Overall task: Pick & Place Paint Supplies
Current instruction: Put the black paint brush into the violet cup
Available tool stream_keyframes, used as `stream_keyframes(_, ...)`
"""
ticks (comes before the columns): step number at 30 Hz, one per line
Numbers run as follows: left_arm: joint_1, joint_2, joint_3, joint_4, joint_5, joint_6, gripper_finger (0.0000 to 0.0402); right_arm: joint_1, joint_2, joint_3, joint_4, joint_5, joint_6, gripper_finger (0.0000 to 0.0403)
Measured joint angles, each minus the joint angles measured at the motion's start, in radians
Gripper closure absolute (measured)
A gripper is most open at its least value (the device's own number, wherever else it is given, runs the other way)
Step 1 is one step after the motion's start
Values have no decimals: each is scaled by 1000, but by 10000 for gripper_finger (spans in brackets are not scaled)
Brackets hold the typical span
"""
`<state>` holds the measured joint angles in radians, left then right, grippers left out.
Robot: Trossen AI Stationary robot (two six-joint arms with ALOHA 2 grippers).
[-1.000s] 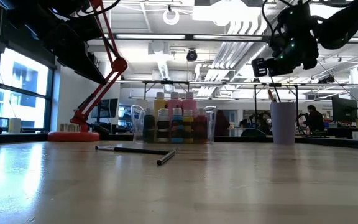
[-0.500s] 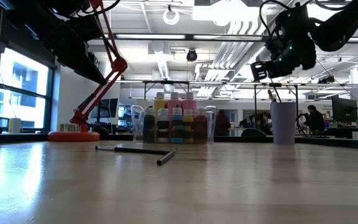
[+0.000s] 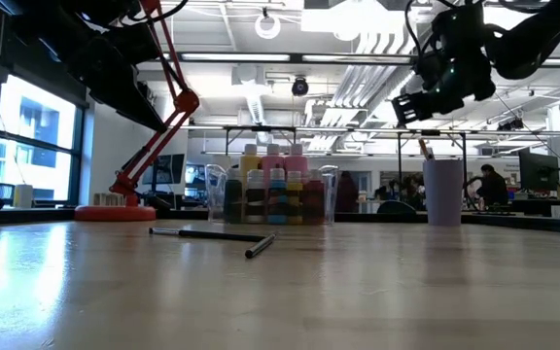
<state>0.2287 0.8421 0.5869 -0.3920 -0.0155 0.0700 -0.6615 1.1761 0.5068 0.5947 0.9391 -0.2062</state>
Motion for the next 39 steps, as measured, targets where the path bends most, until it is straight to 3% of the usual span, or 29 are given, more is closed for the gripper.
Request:
stream_keyframes(5,0,0,0,0,0,0,203,57,-14,0,148,62,-201,271)
stream_keyframes(10,0,0,0,0,0,0,203,168,-71,0,302,13,-298,279)
stream_keyframes(19,0,0,0,0,0,0,203,341,-228,0,316,-267,-88,291)
stream_keyframes(26,0,0,0,0,0,0,203,413,-264,0,287,-420,10,292)
stream_keyframes(31,0,0,0,0,0,0,203,472,-264,0,247,-451,47,305)
stream_keyframes(39,0,0,0,0,0,1,203,581,-263,0,41,-512,158,352)
